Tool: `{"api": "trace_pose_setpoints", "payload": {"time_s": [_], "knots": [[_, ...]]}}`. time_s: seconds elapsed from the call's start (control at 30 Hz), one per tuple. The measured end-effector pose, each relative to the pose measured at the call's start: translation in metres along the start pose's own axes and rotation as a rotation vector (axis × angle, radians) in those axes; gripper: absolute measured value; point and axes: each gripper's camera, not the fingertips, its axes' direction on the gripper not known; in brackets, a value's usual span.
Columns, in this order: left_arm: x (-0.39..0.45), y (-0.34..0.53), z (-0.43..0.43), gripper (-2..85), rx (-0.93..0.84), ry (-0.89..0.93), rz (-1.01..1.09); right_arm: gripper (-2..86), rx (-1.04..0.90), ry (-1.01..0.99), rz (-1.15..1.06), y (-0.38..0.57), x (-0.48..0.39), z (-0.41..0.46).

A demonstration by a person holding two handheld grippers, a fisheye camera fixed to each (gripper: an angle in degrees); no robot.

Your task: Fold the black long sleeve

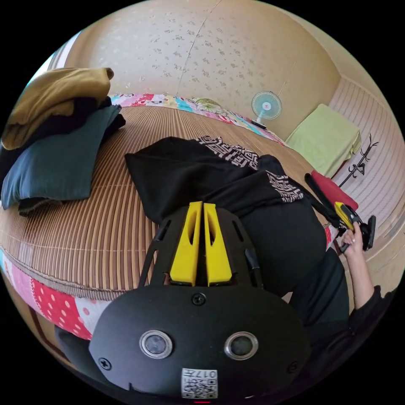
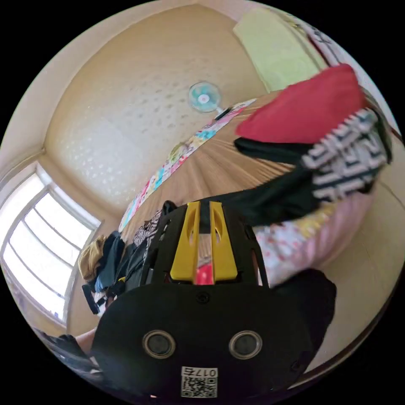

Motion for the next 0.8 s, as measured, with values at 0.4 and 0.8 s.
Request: {"api": "trace_pose_setpoints", "payload": {"time_s": [0.4,0.8], "knots": [[-0.003,0.009,0.001,-0.9,0.016,0.021,-0.004,9.3,0.299,-0.104,0.502,0.01,0.181,-0.113],[-0.01,0.014,-0.001,-0.9,0.019,0.054,-0.018,2.1,0.331,-0.121,0.207,-0.057,0.064,-0.108]]}}
